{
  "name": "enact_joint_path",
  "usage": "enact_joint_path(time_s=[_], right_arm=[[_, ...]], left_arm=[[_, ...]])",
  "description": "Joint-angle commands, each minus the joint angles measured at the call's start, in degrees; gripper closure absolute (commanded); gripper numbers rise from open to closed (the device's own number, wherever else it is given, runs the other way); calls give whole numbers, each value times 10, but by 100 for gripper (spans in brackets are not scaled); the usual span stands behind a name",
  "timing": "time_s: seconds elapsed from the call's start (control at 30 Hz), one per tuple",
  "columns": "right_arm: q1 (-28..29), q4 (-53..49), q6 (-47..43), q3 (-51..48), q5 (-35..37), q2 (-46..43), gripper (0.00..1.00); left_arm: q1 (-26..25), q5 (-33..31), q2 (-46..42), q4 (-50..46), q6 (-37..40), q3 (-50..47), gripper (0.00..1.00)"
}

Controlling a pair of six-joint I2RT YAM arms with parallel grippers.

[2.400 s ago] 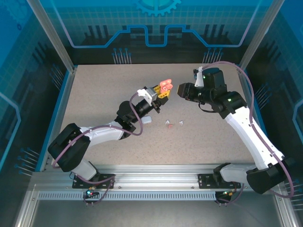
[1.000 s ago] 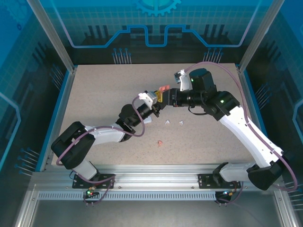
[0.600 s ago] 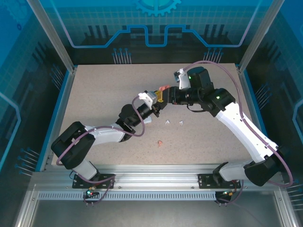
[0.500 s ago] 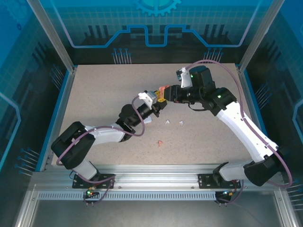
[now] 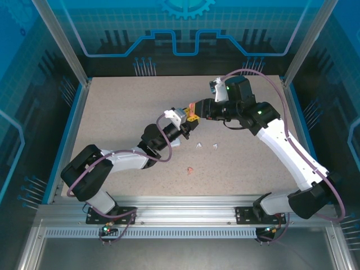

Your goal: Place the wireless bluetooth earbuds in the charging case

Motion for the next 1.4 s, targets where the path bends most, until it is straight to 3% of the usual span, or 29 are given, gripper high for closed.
enact_joint_path(time_s=[0.0, 0.43, 0.9, 1.23, 1.37], right_arm=[[-7, -8, -8, 6, 0, -31, 69], [22, 5, 2, 3, -17, -16, 69], [4, 15, -4, 22, -14, 25, 69], [-18, -7, -9, 14, 1, -39, 68], [-21, -5, -12, 30, 4, -27, 68]], left_arm=[[-2, 5, -2, 26, -8, 10, 100], [-2, 7, -5, 23, -3, 14, 100], [-2, 8, -13, 24, -6, 6, 100], [-2, 6, -15, 25, -2, 0, 100], [-2, 7, -16, 25, -3, -1, 100]])
